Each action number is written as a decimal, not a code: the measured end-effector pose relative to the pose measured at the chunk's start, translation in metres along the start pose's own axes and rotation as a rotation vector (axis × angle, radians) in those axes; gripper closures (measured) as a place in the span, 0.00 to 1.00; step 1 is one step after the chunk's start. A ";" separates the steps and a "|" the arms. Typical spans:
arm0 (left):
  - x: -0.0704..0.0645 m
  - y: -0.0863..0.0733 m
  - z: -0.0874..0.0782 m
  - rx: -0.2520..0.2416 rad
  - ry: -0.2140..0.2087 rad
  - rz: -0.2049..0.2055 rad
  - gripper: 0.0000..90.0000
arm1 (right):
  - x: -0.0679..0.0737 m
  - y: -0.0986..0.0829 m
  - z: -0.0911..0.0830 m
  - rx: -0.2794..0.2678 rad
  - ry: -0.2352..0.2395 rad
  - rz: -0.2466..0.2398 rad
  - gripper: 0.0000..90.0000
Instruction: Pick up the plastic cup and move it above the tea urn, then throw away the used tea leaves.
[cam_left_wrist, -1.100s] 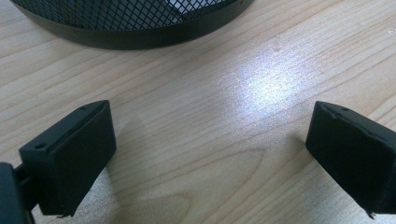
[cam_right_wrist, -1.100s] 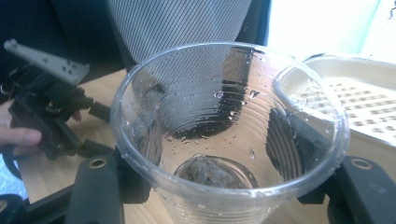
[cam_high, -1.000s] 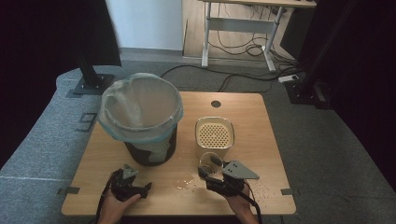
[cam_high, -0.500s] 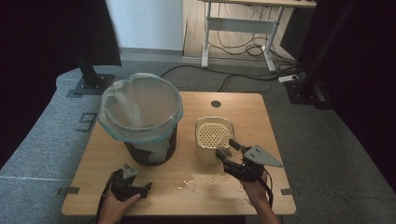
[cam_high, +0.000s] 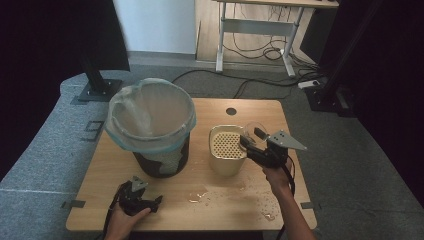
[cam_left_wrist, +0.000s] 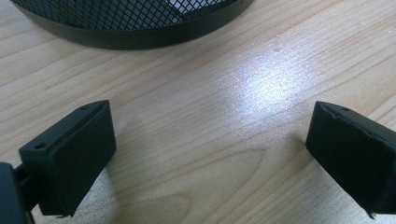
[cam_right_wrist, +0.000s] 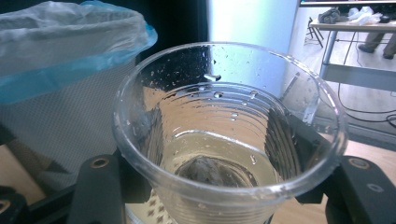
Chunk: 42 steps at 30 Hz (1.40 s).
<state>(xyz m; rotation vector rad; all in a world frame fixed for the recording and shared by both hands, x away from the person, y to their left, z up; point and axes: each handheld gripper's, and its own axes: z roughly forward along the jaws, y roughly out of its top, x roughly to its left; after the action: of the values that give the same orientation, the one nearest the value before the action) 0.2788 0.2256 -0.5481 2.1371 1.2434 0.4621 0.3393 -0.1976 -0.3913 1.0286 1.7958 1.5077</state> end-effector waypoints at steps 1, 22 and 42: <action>0.000 0.000 0.000 0.000 -0.001 0.000 0.01 | -0.001 0.002 0.003 0.001 -0.001 -0.003 0.41; 0.000 0.000 0.000 0.001 0.000 0.000 0.01 | -0.014 0.017 0.035 0.044 -0.073 -0.025 0.41; 0.000 0.000 0.000 0.000 -0.002 -0.001 0.01 | 0.001 0.037 0.049 0.161 -0.213 -0.437 0.41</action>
<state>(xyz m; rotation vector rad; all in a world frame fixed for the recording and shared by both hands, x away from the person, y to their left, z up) 0.2789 0.2256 -0.5481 2.1365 1.2438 0.4594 0.3860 -0.1682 -0.3646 0.7683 1.8582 0.9682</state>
